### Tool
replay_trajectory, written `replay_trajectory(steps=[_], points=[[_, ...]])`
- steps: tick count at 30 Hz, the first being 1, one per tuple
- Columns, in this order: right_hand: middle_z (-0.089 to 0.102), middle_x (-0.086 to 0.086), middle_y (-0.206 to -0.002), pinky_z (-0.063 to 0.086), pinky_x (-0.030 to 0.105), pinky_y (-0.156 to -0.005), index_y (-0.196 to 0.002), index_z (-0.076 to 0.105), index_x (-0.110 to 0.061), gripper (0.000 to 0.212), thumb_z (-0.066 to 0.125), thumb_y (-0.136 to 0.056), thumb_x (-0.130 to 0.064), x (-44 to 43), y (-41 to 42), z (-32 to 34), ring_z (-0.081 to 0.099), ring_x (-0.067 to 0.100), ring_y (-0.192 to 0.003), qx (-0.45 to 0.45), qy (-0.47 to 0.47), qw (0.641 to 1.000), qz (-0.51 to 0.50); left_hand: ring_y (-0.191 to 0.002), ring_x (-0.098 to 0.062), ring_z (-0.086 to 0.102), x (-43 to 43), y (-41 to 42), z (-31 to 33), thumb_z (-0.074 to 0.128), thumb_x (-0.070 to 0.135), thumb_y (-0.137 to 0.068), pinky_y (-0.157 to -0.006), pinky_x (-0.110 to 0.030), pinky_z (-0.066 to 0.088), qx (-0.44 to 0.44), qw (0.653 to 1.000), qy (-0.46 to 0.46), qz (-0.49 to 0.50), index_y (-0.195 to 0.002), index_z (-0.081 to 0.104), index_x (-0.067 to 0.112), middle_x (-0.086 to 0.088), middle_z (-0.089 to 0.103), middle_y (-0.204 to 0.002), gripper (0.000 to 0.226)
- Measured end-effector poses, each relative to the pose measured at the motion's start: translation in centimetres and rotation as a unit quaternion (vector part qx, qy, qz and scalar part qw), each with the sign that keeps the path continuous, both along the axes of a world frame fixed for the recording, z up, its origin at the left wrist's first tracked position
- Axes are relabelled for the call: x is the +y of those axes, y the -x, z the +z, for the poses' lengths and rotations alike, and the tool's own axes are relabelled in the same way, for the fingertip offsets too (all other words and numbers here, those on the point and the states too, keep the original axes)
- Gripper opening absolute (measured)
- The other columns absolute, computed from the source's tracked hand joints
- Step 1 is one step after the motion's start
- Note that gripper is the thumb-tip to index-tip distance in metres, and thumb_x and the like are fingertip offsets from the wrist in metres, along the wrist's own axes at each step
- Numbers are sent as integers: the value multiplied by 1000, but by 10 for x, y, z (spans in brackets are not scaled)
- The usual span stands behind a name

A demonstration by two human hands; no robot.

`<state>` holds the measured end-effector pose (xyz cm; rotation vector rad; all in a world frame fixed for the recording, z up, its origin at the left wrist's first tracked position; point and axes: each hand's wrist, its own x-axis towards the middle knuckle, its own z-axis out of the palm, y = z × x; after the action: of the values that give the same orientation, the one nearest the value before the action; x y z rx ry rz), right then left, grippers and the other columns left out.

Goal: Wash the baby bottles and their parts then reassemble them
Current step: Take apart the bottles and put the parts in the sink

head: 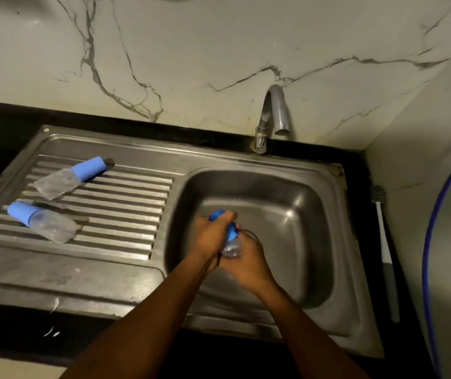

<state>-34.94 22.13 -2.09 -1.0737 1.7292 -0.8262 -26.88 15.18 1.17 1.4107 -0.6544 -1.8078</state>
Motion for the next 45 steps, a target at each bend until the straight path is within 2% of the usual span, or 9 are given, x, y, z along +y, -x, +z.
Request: replay_trajectory(steps=[3,11,18,26,30,38,40,42,45], points=[[67,-9,-84,56,29,-69,-98,60,-30,37,79,-66,-30,14,12,-20,64,6,-74,76,-7,997,-9,-57,-23,62,-19,-6,-15,67,12,-91,-67,-38,58,9,996,-30,81,-88,63,3,-13,62,-64,10],[66,-4,-82,48,14,-59,-95,60,-24,32,83,-74,-16,27,32,-54,61,-2,-65,-6,-44,996,-80,-64,-24,52,-36,-39,-93,65,19,-91,-53,-30,47,-128,963,-199,-125,-92,56,6,-20,55,-89,16],[66,-2,-94,51,13,-63,-107,58,-22,39,83,-78,-15,23,44,-71,64,9,-79,-13,-41,996,-84,-117,-28,59,-32,-46,-128,80,37,-83,-82,-29,47,-485,770,-76,-408,-128,55,3,-13,58,-126,62],[67,-1,-96,54,18,-67,-109,59,-22,42,85,-77,-14,25,46,-79,66,12,-81,-41,-26,994,-101,-78,-17,57,-22,-45,-144,80,23,-80,-66,-26,50,-507,712,-68,-481,-99,62,10,-8,61,-101,30],[67,0,-96,56,21,-69,-107,59,-24,41,85,-76,-15,25,46,-79,66,15,-83,-45,-23,993,-107,-100,-26,61,-20,-46,-147,82,14,-73,-80,-32,54,-500,729,13,-467,-111,58,10,-12,59,-116,45],[68,4,-92,55,23,-66,-106,61,-15,37,84,-77,-13,26,47,-77,65,15,-77,-81,-35,991,-102,-124,-35,51,-7,-52,-146,72,13,-84,-104,-42,47,-549,611,95,-562,-133,49,11,-13,48,-135,53],[69,10,-90,57,31,-67,-106,62,-13,36,83,-78,-11,25,47,-72,66,22,-77,-142,-63,983,-95,-126,-33,50,-8,-46,-135,77,18,-81,-105,-42,47,-545,633,123,-536,-136,50,12,-12,49,-135,61],[67,14,-89,57,35,-66,-108,61,-8,34,80,-81,-7,22,46,-63,66,26,-76,-211,-96,970,-72,-120,-26,57,-9,-36,-120,74,19,-83,-102,-35,48,-462,767,142,-421,-132,58,12,-11,58,-134,53],[65,15,-89,56,39,-63,-111,62,0,44,80,-74,-14,16,40,-44,66,25,-74,-336,-115,934,-37,-79,-16,66,0,-22,-75,59,27,-97,-73,-28,55,-39,961,-49,-270,-105,72,12,-11,72,-101,22]])
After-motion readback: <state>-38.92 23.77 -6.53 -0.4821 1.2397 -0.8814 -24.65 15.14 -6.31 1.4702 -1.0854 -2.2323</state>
